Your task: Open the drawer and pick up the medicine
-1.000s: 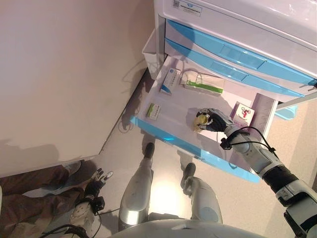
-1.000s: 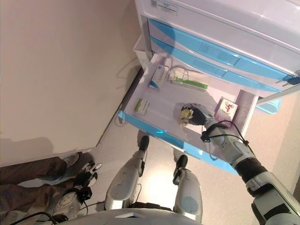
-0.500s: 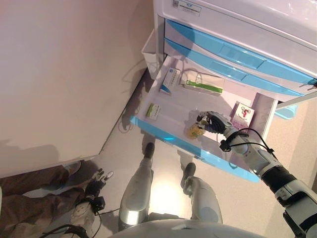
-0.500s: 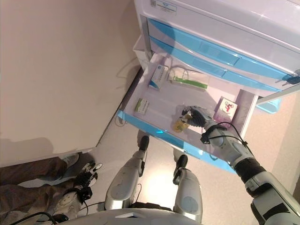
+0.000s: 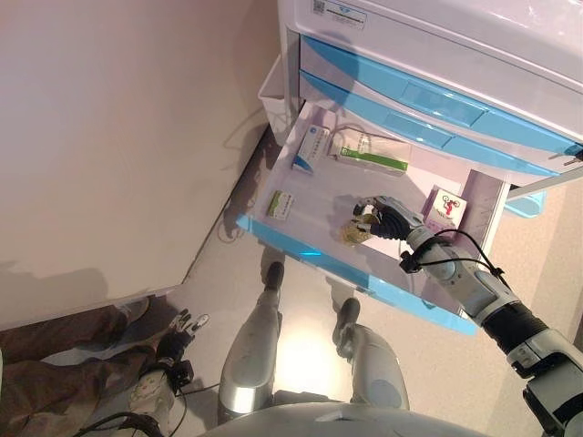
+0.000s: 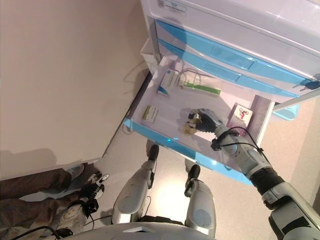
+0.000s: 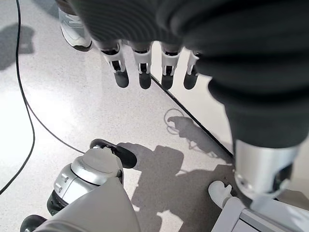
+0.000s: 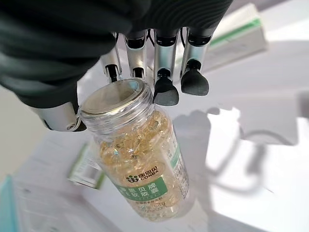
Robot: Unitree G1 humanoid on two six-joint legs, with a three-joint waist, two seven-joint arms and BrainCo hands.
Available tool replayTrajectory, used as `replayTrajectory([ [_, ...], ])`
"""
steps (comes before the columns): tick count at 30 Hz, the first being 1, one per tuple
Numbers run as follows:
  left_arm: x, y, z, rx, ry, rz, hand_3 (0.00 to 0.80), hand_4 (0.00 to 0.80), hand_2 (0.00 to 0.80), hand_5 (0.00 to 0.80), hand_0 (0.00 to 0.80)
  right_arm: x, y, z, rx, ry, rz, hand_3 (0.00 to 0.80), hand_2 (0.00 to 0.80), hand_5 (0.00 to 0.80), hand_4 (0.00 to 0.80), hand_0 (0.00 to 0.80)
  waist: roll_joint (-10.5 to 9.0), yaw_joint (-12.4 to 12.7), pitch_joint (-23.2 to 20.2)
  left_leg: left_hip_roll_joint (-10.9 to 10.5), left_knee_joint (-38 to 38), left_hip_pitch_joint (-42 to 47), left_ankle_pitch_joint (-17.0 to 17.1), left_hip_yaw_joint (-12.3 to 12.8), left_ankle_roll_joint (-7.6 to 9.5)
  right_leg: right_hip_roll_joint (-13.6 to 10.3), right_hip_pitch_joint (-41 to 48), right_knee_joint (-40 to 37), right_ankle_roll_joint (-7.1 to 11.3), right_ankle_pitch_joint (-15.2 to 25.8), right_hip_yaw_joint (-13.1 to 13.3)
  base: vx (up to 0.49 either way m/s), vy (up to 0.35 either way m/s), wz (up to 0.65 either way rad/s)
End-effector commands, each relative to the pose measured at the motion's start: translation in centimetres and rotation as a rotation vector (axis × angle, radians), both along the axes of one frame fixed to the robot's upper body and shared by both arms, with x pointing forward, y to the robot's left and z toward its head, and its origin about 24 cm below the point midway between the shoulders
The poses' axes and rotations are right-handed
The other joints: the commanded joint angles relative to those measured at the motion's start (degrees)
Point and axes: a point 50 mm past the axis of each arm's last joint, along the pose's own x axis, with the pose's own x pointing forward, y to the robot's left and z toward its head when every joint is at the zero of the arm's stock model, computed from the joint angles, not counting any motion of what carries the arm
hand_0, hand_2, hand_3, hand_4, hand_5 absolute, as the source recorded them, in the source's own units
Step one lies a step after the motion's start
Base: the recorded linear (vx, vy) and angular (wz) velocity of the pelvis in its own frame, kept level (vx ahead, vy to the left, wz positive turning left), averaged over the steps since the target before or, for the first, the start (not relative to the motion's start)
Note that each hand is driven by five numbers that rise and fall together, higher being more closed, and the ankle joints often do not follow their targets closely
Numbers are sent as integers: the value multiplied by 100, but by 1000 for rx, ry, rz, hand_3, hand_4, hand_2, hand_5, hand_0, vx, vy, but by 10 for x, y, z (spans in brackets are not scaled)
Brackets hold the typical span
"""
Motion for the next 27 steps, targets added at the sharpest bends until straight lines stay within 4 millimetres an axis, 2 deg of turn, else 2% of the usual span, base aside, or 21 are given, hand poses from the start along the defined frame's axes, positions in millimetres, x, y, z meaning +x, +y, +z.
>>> replayTrajectory([
  [1,-5,-2,-1,18,3,-11,0,0,0,0,0,-6,12,39,26,-136,125,800,800,800,800,800,-137,-62,-304,37,360,135,-696,187,-28,-13,-54,-399,77,527,70,1,2,-4],
  [14,-11,4,-2,34,30,21,0,0,0,0,0,-26,23,86,4,-223,270,800,800,800,800,800,-347,-148,-533,138,129,403,-697,305,-57,64,187,-633,141,569,163,6,-11,-3],
  [27,-25,16,-4,58,80,65,0,0,0,0,0,-46,23,143,22,-249,380,800,800,800,800,800,-574,-243,-939,275,-142,730,-737,419,-113,148,505,-914,202,587,277,38,-27,-8],
])
